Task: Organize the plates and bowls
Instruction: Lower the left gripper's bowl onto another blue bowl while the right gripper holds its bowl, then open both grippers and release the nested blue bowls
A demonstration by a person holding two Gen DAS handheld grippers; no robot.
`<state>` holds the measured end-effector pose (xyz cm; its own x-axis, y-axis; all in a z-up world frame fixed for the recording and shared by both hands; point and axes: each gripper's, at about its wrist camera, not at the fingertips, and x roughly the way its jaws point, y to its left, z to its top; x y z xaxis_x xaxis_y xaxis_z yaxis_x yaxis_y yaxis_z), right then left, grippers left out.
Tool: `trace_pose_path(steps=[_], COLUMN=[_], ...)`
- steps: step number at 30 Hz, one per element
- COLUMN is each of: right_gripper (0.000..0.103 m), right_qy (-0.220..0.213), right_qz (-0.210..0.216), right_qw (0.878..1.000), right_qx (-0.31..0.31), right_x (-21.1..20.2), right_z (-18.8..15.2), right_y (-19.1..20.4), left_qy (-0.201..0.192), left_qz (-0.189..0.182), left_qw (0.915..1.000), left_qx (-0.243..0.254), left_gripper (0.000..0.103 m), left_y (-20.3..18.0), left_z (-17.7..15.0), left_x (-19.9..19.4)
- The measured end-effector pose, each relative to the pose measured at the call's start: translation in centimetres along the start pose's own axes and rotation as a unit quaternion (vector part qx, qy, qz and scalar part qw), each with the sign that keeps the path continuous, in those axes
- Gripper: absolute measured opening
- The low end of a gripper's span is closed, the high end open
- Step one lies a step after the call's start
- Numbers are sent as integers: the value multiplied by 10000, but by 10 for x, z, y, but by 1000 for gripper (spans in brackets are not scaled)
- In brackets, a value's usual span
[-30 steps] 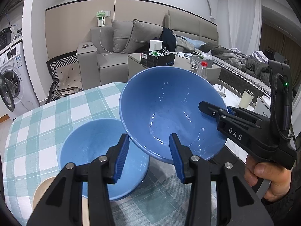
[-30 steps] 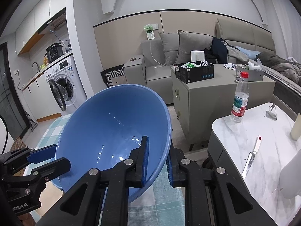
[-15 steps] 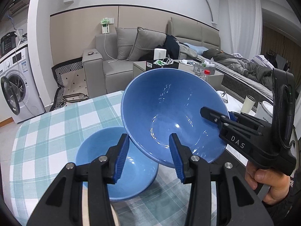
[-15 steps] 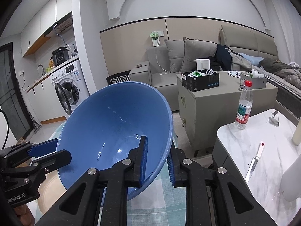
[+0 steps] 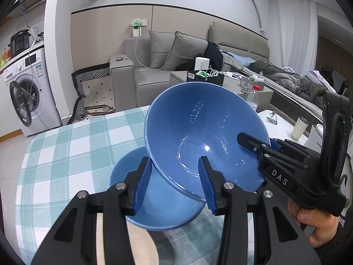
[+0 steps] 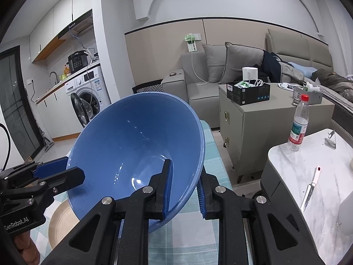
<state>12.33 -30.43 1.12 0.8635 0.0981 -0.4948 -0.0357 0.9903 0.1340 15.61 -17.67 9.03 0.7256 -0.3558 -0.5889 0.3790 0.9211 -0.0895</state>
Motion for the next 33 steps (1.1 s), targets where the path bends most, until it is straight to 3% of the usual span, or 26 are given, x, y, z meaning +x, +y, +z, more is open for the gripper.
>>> trace_pose_path(steps=[33], right_gripper=[22], right_qy=[632], right_qz=[285], right_qw=[9957], right_qx=[-616], right_x=[47], right_z=[-27], right_y=[54], left_qy=[252], left_qz=[315], left_qw=[9973], left_qx=[-609], left_gripper=[43], left_y=[61], left_z=[-26], left_x=[13])
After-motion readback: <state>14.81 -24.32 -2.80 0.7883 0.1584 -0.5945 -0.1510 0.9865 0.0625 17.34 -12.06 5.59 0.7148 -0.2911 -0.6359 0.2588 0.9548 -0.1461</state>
